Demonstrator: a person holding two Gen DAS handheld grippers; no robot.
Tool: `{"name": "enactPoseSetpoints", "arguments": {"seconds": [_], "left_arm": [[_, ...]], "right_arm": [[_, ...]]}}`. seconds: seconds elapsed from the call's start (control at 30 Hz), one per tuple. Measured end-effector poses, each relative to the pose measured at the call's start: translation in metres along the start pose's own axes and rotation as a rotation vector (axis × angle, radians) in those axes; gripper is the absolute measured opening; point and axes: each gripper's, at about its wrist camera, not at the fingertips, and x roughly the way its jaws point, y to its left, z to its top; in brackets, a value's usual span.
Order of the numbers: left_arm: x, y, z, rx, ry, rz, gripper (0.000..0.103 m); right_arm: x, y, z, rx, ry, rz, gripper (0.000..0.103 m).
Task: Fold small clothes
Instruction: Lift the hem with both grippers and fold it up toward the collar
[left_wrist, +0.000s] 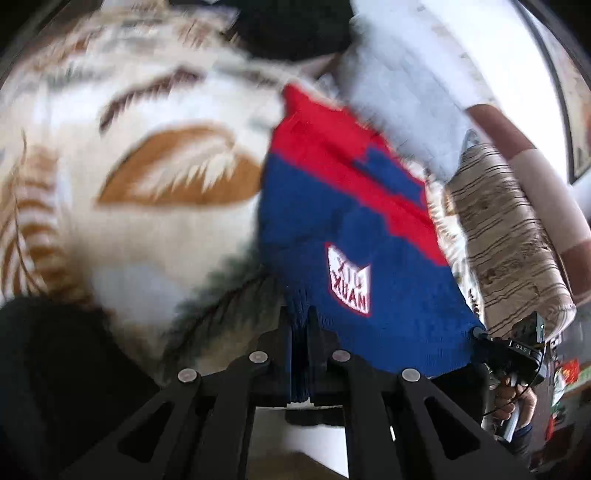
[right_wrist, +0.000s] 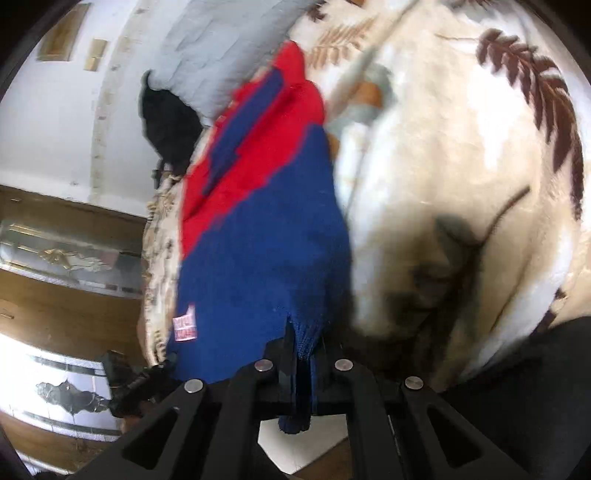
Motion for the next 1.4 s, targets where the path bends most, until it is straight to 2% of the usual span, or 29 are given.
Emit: {"name": "enactPoseSetpoints", "arguments": {"seconds": [0.07, 0.13, 0.2, 0.27, 0.3, 0.33, 0.37, 0.4, 0.43, 0.5, 0.6, 0.7, 0.8, 0.83, 0.9, 0.93, 0.97, 1.0, 1.03, 1.07, 1.1, 1.13, 1.17, 1.2, 1.23, 1.3, 1.4], "left_arm": [[0.016, 0.008, 0.000, -0.009, 0.050, 0.030, 0.006], [0.041, 0.024, -0.004, -0.098, 0.146, 0.047, 0.006], [0.029, 0.020, -0.005, -0.088, 0.094, 0.019, 0.006], [0.014, 0.009, -0.002, -0.027, 0.041, 0.022, 0.006], [0.019, 0.009, -0.002, -0.017, 0.056, 0.036, 0.006], [0.032, 0.017, -0.003, -0.034, 0.105, 0.053, 0.006], [0.044, 0.025, -0.004, -0.078, 0.155, 0.060, 0.006], [0.048, 0.030, -0.005, -0.107, 0.171, 0.049, 0.006], [0.040, 0.022, 0.000, -0.074, 0.145, 0.047, 0.006], [0.022, 0.004, 0.017, -0.012, 0.072, 0.017, 0.006], [0.015, -0.012, 0.052, 0.030, 0.032, -0.019, 0.006], [0.010, -0.037, 0.113, 0.115, -0.058, -0.054, 0.006], [0.028, -0.056, 0.187, 0.146, -0.154, -0.063, 0.006], [0.044, -0.059, 0.215, 0.137, -0.188, -0.064, 0.006], [0.070, -0.057, 0.250, 0.116, -0.231, -0.045, 0.007], [0.096, -0.055, 0.267, 0.106, -0.252, -0.010, 0.008], [0.119, -0.054, 0.278, 0.109, -0.241, 0.020, 0.015], [0.152, -0.048, 0.291, 0.103, -0.211, 0.082, 0.021], [0.176, -0.038, 0.297, 0.075, -0.186, 0.124, 0.041], [0.196, -0.029, 0.303, 0.063, -0.140, 0.148, 0.053], [0.214, -0.022, 0.308, 0.050, -0.087, 0.165, 0.053], [0.222, -0.013, 0.309, 0.008, -0.060, 0.181, 0.053], [0.218, -0.008, 0.308, -0.010, -0.076, 0.156, 0.053], [0.207, -0.005, 0.304, 0.003, -0.111, 0.134, 0.053], [0.199, -0.006, 0.300, 0.021, -0.127, 0.146, 0.054], [0.172, -0.005, 0.285, 0.063, -0.162, 0.154, 0.057], [0.144, -0.003, 0.249, 0.083, -0.109, 0.104, 0.068]], "right_arm": [[-0.004, 0.011, 0.003, -0.057, -0.013, -0.020, 0.006], [0.009, -0.009, 0.008, 0.005, 0.039, -0.066, 0.006], [0.016, -0.020, 0.008, 0.056, 0.067, -0.067, 0.006], [0.004, -0.007, 0.007, 0.016, 0.029, -0.021, 0.006], [0.000, 0.000, 0.007, -0.012, 0.016, -0.018, 0.006], [0.000, 0.002, 0.008, -0.032, 0.014, -0.034, 0.006], [0.007, -0.004, 0.011, -0.030, 0.040, -0.070, 0.006], [0.016, -0.016, 0.012, 0.014, 0.074, -0.089, 0.006], [0.023, -0.025, 0.012, 0.060, 0.098, -0.090, 0.006], [0.022, -0.016, 0.013, 0.024, 0.097, -0.073, 0.006], [0.015, 0.003, 0.033, -0.026, 0.090, -0.023, 0.006], [0.004, 0.022, 0.086, -0.057, 0.036, 0.054, 0.006], [-0.003, 0.051, 0.165, -0.102, -0.081, 0.127, 0.006], [-0.003, 0.056, 0.183, -0.098, -0.111, 0.141, 0.006], [0.029, 0.055, 0.246, -0.069, -0.185, 0.180, 0.008], [0.045, 0.053, 0.263, -0.065, -0.193, 0.183, 0.009], [0.070, 0.046, 0.287, -0.045, -0.188, 0.185, 0.009], [0.088, 0.036, 0.304, -0.021, -0.176, 0.172, 0.014], [0.109, 0.024, 0.317, -0.001, -0.173, 0.128, 0.025], [0.128, 0.011, 0.325, 0.014, -0.162, 0.065, 0.065], [0.143, 0.001, 0.328, 0.018, -0.150, -0.010, 0.079], [0.149, -0.010, 0.327, 0.023, -0.164, -0.068, 0.078], [0.148, -0.017, 0.324, 0.035, -0.179, -0.072, 0.078], [0.143, -0.019, 0.316, 0.034, -0.191, -0.042, 0.079], [0.138, -0.017, 0.310, 0.016, -0.202, -0.046, 0.079], [0.126, -0.006, 0.298, -0.077, -0.217, -0.106, 0.079], [0.123, -0.007, 0.280, -0.153, -0.115, -0.132, 0.079]]}}
